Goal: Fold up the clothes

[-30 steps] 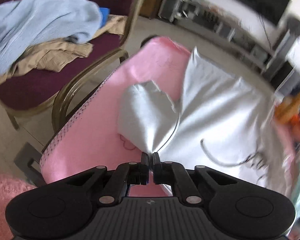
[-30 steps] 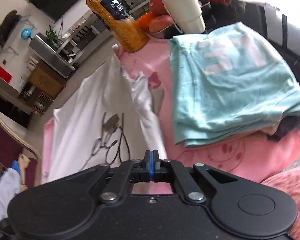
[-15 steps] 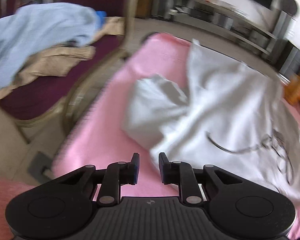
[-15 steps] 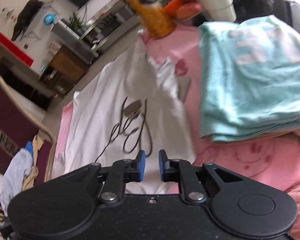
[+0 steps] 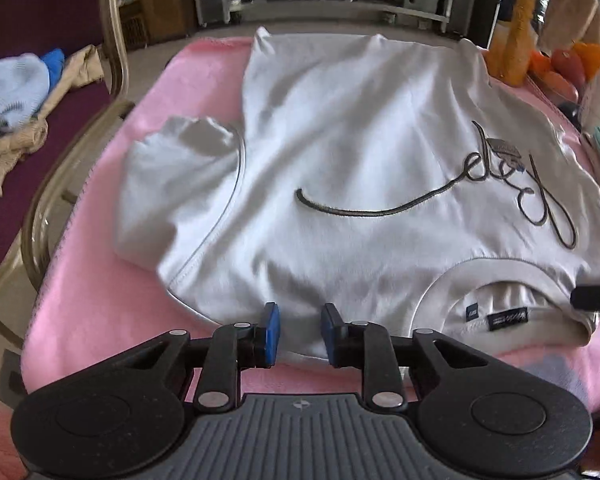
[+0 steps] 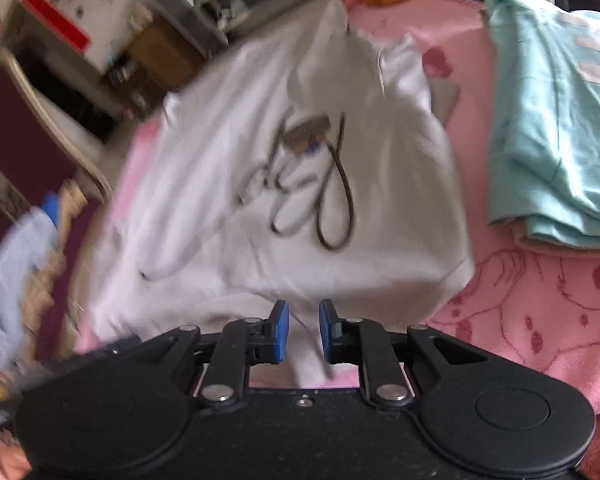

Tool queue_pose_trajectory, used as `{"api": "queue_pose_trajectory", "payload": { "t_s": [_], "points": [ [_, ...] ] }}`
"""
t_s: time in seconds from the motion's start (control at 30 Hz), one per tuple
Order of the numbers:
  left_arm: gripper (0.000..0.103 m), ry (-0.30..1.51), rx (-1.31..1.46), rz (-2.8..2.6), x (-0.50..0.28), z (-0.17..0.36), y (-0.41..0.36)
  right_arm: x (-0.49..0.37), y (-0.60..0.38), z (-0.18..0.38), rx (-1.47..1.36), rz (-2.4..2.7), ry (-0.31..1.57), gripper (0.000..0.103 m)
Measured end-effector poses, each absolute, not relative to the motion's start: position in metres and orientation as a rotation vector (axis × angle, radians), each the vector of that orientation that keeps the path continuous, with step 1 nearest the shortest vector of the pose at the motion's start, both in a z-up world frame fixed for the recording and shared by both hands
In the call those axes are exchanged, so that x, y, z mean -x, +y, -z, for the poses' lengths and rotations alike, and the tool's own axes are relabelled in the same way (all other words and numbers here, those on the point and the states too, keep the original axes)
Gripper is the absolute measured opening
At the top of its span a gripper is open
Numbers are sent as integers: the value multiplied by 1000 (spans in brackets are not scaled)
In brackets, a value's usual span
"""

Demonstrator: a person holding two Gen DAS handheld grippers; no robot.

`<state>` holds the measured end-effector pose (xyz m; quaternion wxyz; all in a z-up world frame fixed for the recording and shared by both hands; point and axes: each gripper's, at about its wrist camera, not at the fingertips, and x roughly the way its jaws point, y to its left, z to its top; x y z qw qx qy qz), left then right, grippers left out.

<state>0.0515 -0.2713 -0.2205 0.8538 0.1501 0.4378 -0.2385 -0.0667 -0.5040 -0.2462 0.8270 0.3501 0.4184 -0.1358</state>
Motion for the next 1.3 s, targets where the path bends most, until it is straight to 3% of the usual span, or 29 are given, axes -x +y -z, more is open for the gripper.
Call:
{"api": "queue_pose_trajectory", "payload": {
  "t_s": [0.17, 0.23, 0.3, 0.43, 0.77, 1.0, 1.13, 1.17, 1.23, 1.3],
  "points": [
    [24, 968, -348, 511, -44, 210, -261, 81, -503, 238, -774, 274, 948, 14],
    [24, 942, -321, 511, -44, 200, -259, 89, -515, 220, -800, 289, 860, 16],
    [25, 903, -298, 516, -44, 187, -261, 97, -528, 201, -824, 304, 762, 25],
    [36, 847, -297, 533, -45, 173, -283, 99, -564, 167, -794, 409, 616, 29],
    [40, 923, -383, 473, -64, 213, -333, 36, -635, 204, -745, 575, 757, 27],
    [52, 932, -325, 461, -68, 220, -321, -3, -637, 231, -637, 614, 906, 26],
    [61, 931, -305, 450, -72, 223, -318, 13, -629, 214, -605, 643, 816, 27],
    [62, 931, -303, 450, -72, 223, -318, 17, -627, 209, -597, 651, 793, 24],
    [63, 932, -299, 449, -73, 223, -317, 25, -623, 199, -580, 666, 745, 5],
    [63, 934, -290, 450, -74, 223, -315, 33, -619, 190, -563, 681, 697, 3]
  ]
}}
